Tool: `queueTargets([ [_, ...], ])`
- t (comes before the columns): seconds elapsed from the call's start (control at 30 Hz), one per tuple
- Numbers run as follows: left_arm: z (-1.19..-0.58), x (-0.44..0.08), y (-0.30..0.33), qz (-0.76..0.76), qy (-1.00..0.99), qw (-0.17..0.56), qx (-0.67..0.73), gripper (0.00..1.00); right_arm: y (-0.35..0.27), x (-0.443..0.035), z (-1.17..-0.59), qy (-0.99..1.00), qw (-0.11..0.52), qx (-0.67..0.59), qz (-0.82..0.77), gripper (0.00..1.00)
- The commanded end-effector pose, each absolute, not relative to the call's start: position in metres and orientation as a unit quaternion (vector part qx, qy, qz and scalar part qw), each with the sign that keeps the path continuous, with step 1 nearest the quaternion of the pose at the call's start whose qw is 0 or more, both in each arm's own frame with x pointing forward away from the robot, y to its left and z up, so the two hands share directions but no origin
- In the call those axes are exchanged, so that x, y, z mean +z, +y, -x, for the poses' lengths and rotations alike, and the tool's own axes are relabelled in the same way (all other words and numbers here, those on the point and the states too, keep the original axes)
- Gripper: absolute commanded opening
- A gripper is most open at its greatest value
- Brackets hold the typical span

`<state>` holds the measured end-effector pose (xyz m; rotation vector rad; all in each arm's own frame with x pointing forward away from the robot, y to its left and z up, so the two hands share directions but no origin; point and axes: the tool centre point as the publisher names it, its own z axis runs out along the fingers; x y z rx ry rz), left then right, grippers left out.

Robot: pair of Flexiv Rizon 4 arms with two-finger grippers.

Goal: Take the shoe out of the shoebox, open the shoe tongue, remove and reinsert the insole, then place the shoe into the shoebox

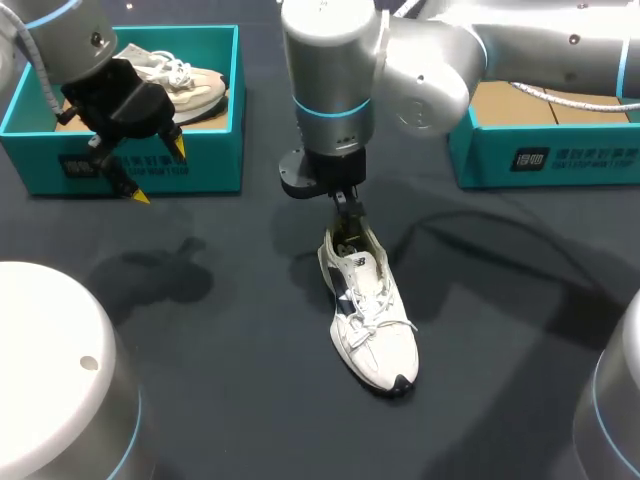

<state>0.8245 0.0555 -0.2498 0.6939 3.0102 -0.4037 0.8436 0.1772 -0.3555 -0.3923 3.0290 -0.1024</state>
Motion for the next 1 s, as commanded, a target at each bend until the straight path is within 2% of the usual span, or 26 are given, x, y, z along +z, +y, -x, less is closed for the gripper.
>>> queueTargets([
  [0.03,-0.825,-0.250,0.056,-0.223,0.966,0.013,-0.129,1.00,0.177,-0.366,-0.846,0.990,0.040,-0.028,0.132,1.00],
  [0.47,-0.825,-0.250,0.056,-0.223,0.966,0.013,-0.129,1.00,0.173,-0.384,-0.850,0.991,0.028,-0.010,0.132,1.00],
  [0.53,-0.825,-0.250,0.056,-0.223,0.966,0.013,-0.129,1.00,0.173,-0.386,-0.850,0.991,0.026,-0.008,0.133,0.98],
  [0.63,-0.825,-0.250,0.056,-0.223,0.966,0.013,-0.129,1.00,0.172,-0.387,-0.851,0.991,0.022,-0.005,0.134,0.92],
  [0.7,-0.825,-0.250,0.056,-0.223,0.966,0.013,-0.129,1.00,0.172,-0.389,-0.851,0.991,0.020,-0.004,0.135,0.84],
  [0.83,-0.825,-0.250,0.056,-0.223,0.966,0.013,-0.129,1.00,0.173,-0.390,-0.852,0.990,0.017,-0.003,0.137,0.58],
  [0.9,-0.825,-0.250,0.056,-0.223,0.966,0.013,-0.129,1.00,0.173,-0.390,-0.852,0.990,0.016,-0.002,0.138,0.50],
  [1.0,-0.825,-0.250,0.056,-0.223,0.966,0.013,-0.129,1.00,0.174,-0.391,-0.851,0.990,0.015,-0.004,0.139,0.48],
])
